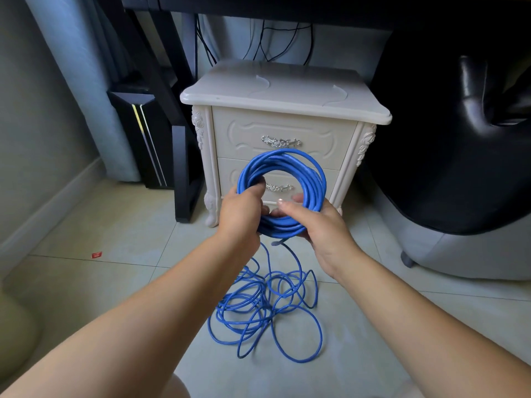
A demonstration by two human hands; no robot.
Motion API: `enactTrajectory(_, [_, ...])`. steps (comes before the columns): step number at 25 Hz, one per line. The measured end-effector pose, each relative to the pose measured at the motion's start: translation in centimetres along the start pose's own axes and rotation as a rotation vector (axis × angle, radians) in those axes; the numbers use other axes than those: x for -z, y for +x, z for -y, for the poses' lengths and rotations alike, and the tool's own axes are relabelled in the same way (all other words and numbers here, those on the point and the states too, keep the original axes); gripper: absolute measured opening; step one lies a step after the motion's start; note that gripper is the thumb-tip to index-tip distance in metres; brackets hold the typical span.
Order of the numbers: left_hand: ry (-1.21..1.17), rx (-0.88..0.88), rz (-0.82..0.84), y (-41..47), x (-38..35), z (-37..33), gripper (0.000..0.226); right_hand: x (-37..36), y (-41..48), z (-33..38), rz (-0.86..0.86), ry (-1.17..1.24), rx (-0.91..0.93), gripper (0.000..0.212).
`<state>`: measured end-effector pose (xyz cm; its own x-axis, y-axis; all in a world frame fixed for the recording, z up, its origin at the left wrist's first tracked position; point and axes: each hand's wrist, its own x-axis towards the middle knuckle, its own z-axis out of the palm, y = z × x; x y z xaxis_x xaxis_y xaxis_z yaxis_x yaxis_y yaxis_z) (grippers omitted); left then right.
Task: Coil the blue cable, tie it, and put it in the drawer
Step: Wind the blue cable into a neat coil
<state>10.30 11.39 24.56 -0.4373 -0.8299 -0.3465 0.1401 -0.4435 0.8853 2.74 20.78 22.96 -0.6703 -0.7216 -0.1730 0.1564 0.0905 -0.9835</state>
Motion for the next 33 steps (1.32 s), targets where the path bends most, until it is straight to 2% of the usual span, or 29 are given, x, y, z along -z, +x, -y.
enactTrajectory(2, [0.044, 0.015, 0.027, -0.2, 0.0, 0.7, 0.017, 0.4, 0.3, 0.2, -0.029, 0.080, -0.060, 0.032])
enactTrajectory(4, [0.193, -0.006, 0.080, -0.1, 0.4, 1.2, 0.017, 0.8, 0.6, 0.5, -0.073, 0.123, -0.096, 0.018])
enactTrajectory(6, [0.267, 0.017, 0.182, -0.1, 0.9, 0.8, 0.010, 1.1, 0.7, 0.9, -0.120, 0.047, -0.069, 0.007])
enactTrajectory(7, [0.273, 0.045, 0.232, 0.0, 1.1, 0.5, 0.007, 1.2, 0.6, 1.0, -0.132, -0.024, -0.041, 0.005])
enactTrajectory(9, [0.273, 0.036, 0.277, 0.3, 1.7, -0.5, 0.016, 1.4, 0.5, 1.2, -0.129, -0.154, -0.008, 0.013])
enactTrajectory(12, [0.445, -0.205, 0.325, 1.0, 2.3, -1.5, 0.042, 1.6, 0.4, 1.2, -0.082, -0.362, 0.035, 0.028])
enactTrajectory(14, [0.733, -0.449, 0.365, 1.0, 2.5, -1.6, 0.059, 1.5, 0.4, 0.9, -0.031, -0.527, 0.067, 0.027])
enactTrajectory(16, [0.902, -0.596, 0.430, 0.8, 2.4, -1.4, 0.066, 1.3, 0.3, 1.0, 0.023, -0.671, 0.111, 0.021])
enactTrajectory(18, [0.951, -0.596, 0.462, 0.7, 2.3, -1.2, 0.060, 1.0, 0.2, 1.2, 0.043, -0.755, 0.148, 0.017])
enactTrajectory(20, [0.985, -0.557, 0.462, 0.7, 2.1, -1.2, 0.029, 1.1, 0.1, 1.4, 0.048, -0.758, 0.170, 0.016])
enactTrajectory(21, [0.981, -0.544, 0.454, 0.7, 1.9, -1.2, 0.013, 1.1, 0.1, 1.6, 0.054, -0.745, 0.175, 0.014])
enactTrajectory(24, [0.829, -0.468, 0.359, 1.1, 1.5, -1.3, 0.012, 1.2, -0.3, 2.7, 0.085, -0.492, 0.145, 0.011])
enactTrajectory(26, [0.652, -0.351, 0.297, 1.3, 1.4, -1.3, 0.010, 1.5, -0.6, 3.5, 0.110, -0.317, 0.081, 0.024])
enactTrajectory(28, [0.511, -0.252, 0.232, 1.6, 1.4, -1.2, 0.011, 1.9, -0.7, 3.8, 0.140, -0.235, 0.010, 0.046])
enactTrajectory(30, [0.404, -0.176, 0.160, 1.9, 1.4, -1.0, 0.017, 2.2, -0.4, 3.5, 0.190, -0.232, -0.044, 0.075])
enactTrajectory(33, [0.297, -0.109, 0.066, 2.1, 1.5, -1.1, 0.021, 2.8, 0.3, 2.8, 0.260, -0.271, -0.118, 0.093])
